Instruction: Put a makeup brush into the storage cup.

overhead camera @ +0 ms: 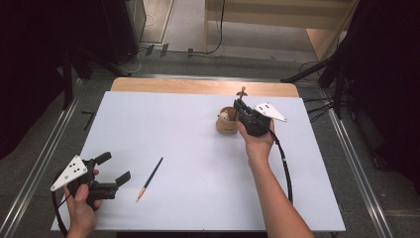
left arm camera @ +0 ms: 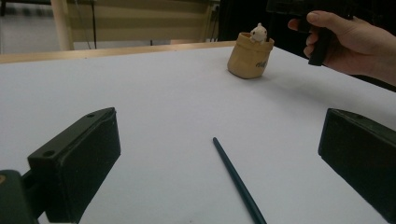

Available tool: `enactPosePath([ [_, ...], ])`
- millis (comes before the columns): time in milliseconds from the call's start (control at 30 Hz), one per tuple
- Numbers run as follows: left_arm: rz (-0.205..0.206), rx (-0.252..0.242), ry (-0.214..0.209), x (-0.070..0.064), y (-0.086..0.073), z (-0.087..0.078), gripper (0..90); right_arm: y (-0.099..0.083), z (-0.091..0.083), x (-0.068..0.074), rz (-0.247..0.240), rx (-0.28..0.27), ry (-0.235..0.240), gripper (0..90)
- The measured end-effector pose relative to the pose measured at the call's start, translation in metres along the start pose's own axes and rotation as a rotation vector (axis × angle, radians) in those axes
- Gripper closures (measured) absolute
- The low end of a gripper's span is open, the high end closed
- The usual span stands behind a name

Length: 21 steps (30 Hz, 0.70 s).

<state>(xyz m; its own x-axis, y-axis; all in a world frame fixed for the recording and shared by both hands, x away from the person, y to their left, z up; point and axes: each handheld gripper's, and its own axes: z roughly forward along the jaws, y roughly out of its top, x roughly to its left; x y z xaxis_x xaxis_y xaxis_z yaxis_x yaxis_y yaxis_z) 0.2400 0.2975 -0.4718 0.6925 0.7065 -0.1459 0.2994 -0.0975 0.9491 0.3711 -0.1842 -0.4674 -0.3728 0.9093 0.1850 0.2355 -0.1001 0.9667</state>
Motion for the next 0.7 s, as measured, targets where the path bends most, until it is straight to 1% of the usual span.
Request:
enactPosePath([
  [33, -0.001, 0.001, 0.0, 0.0, 0.0, 0.0, 0.0, -0.001, 0.001, 0.001, -0.011, 0.005, 0.0, 84.4],
  [133, 0.0, 0.0, 0.001, 0.0, 0.0, 0.0, 0.0, -0.003, 0.002, 0.003, -0.019, 0.014, -0.003, 84.3],
  [267, -0.001, -0.002, 0.008, 0.0, 0.0, -0.001, 0.0, -0.004, 0.002, 0.003, -0.013, 0.031, -0.01, 83.8],
  [300, -0.005, -0.006, 0.007, 0.0, 0.0, -0.001, 0.0, -0.004, 0.002, 0.003, -0.017, 0.036, -0.006, 82.1],
  [400, -0.007, -0.009, 0.009, 0.001, 0.0, -0.001, 0.0, -0.002, 0.0, 0.002, -0.019, 0.036, 0.002, 67.0],
  [467, -0.004, -0.005, 0.01, 0.001, 0.0, -0.001, 0.0, 0.001, -0.004, 0.001, -0.014, 0.049, 0.002, 63.6],
  [533, -0.004, -0.005, 0.009, 0.001, -0.001, -0.001, 0.0, 0.003, -0.007, 0.0, -0.012, 0.057, -0.002, 58.2],
  [600, -0.004, -0.003, 0.008, 0.001, -0.001, 0.0, 0.0, 0.005, -0.012, 0.0, -0.027, 0.065, -0.008, 55.9],
  [633, -0.004, -0.002, 0.008, 0.001, -0.001, 0.0, 0.0, 0.006, -0.014, 0.0, -0.032, 0.063, -0.002, 52.6],
  [667, -0.004, -0.002, 0.008, 0.001, -0.001, 0.0, 0.0, 0.006, -0.017, 0.0, -0.038, 0.058, -0.005, 48.5],
  [700, -0.004, -0.001, 0.009, 0.001, -0.001, 0.0, 0.0, 0.006, -0.019, -0.001, -0.039, 0.059, -0.008, 46.4],
])
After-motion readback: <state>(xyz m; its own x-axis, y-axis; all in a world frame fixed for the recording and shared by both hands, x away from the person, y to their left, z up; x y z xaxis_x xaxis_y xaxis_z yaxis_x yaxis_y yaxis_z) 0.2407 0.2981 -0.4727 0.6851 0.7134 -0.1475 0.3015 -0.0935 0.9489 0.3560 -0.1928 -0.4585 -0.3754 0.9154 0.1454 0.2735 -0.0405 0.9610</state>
